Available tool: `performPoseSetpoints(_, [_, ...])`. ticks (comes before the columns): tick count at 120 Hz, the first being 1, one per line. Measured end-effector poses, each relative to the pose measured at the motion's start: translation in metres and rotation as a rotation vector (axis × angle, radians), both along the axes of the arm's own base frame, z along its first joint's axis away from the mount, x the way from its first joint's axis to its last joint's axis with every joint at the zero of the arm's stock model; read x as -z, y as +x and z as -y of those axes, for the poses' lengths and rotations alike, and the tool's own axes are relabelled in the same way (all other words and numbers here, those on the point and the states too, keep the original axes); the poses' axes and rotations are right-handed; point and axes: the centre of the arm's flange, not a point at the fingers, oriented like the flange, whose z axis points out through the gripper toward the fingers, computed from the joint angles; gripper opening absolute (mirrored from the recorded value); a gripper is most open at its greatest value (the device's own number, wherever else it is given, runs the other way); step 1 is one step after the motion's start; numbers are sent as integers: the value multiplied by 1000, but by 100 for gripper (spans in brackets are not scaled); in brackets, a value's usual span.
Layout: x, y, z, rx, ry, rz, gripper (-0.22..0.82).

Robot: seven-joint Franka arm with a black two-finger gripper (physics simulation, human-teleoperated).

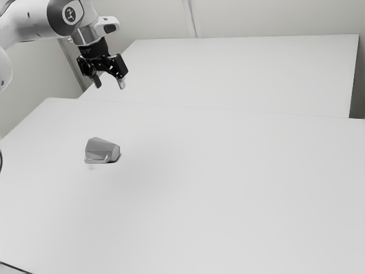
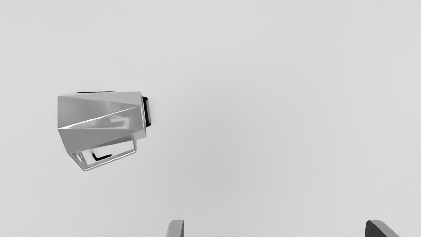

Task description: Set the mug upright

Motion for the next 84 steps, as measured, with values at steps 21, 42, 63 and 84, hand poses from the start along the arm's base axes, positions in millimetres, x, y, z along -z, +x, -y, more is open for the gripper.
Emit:
performPoseSetpoints(21, [-1,-1,0,0,0,-3,60])
performPoseSetpoints(42, [4,-2,0,0,-2,-18,60])
performPoseSetpoints(63, [2,-11,-29,-62,-55,-34,60])
performPoseSetpoints(84, [11,-27,-110,-172,-203,-50,60])
